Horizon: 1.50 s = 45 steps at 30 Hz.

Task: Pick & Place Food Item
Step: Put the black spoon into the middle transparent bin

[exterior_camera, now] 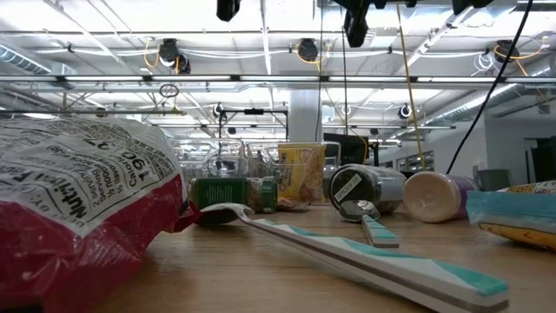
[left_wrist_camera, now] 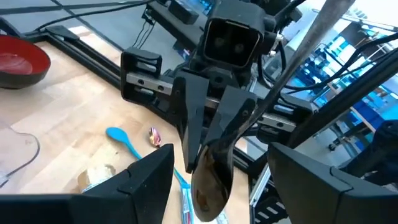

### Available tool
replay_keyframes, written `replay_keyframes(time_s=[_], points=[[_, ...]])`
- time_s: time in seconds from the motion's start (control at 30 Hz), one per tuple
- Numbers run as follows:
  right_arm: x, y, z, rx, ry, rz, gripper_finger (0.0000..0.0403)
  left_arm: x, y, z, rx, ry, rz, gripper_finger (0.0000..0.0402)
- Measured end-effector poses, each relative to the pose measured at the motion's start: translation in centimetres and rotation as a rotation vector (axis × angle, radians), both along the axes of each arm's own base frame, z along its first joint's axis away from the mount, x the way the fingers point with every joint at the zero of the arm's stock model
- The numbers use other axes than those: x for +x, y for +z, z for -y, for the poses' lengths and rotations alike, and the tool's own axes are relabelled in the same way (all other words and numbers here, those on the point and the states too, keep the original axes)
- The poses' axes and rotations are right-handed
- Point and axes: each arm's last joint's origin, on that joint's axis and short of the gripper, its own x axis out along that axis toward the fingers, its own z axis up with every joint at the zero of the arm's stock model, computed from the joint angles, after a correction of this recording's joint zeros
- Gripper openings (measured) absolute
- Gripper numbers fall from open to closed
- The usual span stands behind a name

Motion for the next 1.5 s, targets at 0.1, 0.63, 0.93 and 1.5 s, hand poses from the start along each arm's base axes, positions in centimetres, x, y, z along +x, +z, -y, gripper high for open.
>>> replay_keyframes(time_s=[0.1,0.63,0.93,1.5], points=[[0.0,-0.2,0.0,-0.001,0.001,-0.017,0.0,0.1,0.2,-0.4,0.007,0.014,0.02,0.0267],[-0.3,-2.4,1.5,0.002,0.085,-0.256,0.0,-1.2,5.9,-2.9,0.203,0.046,-0.12,0.0266],[-0.4,-2.6,1.6,-0.015,0.085,-0.275,0.0,0.6,5.4,-3.0,0.191,-0.008,-0.185,0.0266],[-0.4,-2.8,1.6,-0.013,0.082,-0.294,0.0,2.7,7.3,-3.4,0.29,-0.08,-0.181,0.0266]])
